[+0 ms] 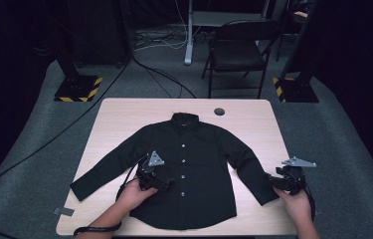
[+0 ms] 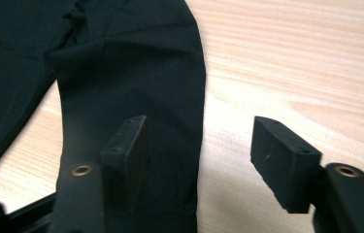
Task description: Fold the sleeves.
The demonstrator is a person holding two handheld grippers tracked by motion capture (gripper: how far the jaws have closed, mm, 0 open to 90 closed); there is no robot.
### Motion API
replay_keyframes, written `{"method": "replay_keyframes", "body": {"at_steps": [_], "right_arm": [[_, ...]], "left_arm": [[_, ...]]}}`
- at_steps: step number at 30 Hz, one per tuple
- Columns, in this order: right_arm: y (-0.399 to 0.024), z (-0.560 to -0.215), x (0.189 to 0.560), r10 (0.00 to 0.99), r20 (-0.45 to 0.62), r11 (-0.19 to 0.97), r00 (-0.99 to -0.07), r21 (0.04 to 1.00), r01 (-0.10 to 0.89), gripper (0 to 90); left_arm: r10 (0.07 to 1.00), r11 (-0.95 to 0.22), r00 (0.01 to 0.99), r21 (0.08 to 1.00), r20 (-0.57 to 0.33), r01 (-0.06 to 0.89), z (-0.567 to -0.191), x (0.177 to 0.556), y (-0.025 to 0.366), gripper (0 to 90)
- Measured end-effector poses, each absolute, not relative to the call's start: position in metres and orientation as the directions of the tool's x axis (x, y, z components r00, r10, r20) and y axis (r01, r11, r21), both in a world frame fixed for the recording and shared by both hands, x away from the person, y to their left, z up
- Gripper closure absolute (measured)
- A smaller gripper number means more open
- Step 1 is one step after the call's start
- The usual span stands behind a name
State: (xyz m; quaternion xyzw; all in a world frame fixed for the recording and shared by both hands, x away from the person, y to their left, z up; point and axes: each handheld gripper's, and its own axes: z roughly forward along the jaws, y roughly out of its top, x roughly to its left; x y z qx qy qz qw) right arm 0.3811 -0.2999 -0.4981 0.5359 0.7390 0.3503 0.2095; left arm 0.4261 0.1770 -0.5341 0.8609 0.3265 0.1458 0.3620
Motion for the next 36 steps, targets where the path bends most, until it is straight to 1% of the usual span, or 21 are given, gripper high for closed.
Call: {"method": "replay_keyframes", "body": {"at_steps": [12, 19, 28, 36], "right_arm": [[-0.302, -0.507, 0.381, 0.941, 0.073, 0.181, -0.331, 0.718, 0.672, 55.1], [-0.3, -0.512, 0.381, 0.941, 0.056, 0.204, -0.335, 0.695, 0.69, 60.7], [-0.299, -0.516, 0.381, 0.944, 0.041, 0.213, -0.329, 0.683, 0.699, 65.5], [-0.298, -0.517, 0.38, 0.936, 0.049, 0.224, -0.349, 0.682, 0.696, 75.2]], "left_arm": [[0.667, -0.525, 0.745, 0.718, 0.016, 0.456, -0.534, 0.426, 0.177, 0.0], [0.668, -0.525, 0.744, 0.719, 0.015, 0.457, -0.534, 0.426, 0.177, 0.0], [0.668, -0.525, 0.744, 0.718, 0.015, 0.457, -0.534, 0.426, 0.177, 0.0], [0.668, -0.525, 0.744, 0.718, 0.015, 0.457, -0.534, 0.426, 0.177, 0.0]]}}
